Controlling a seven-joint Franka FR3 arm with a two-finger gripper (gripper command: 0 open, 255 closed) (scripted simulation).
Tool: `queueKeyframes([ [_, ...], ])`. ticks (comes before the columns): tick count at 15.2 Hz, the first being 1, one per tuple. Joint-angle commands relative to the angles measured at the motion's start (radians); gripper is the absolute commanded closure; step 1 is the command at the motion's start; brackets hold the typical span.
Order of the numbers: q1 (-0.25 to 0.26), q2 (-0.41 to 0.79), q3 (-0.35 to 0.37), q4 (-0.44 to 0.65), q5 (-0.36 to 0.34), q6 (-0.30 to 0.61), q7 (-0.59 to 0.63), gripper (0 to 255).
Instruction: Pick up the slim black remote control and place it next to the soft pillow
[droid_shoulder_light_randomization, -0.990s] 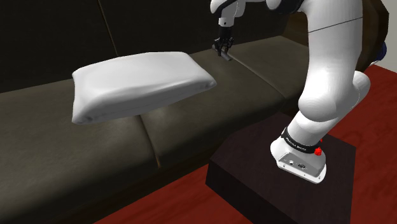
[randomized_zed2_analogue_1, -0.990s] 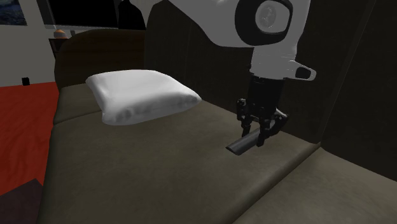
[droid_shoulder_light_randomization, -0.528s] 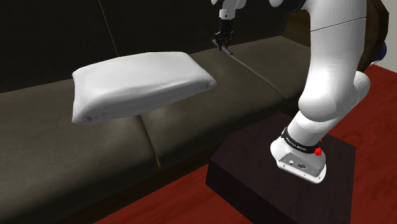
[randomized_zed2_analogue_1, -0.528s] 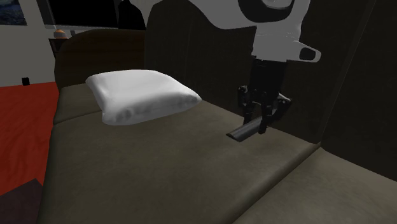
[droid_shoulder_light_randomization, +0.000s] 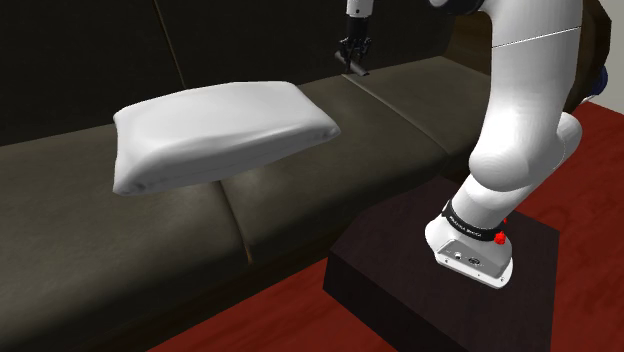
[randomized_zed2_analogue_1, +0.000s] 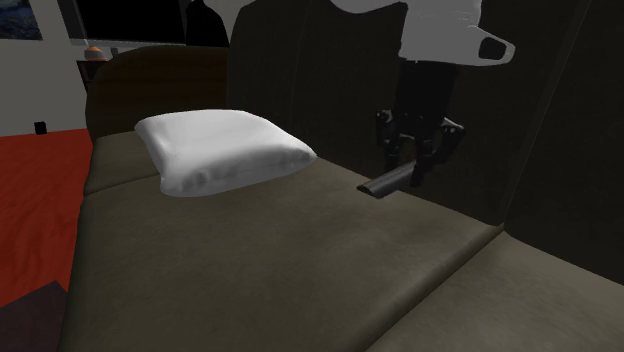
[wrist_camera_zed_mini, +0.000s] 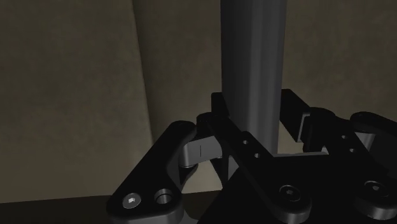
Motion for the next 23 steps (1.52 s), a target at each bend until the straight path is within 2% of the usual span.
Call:
queueKeyframes([
  [1,-0.001,-0.003,-0.001,0.025,-0.002,-0.028,0.002,255],
  [11,-0.009,-0.012,-0.004,0.146,-0.006,-0.157,0.010,255],
  [20,-0.024,0.007,-0.005,0.299,-0.003,-0.290,0.015,255],
  [21,-0.024,0.008,-0.005,0.305,-0.003,-0.295,0.016,255],
  [23,0.019,-0.065,0.000,0.192,-0.018,-0.253,0.050,255],
])
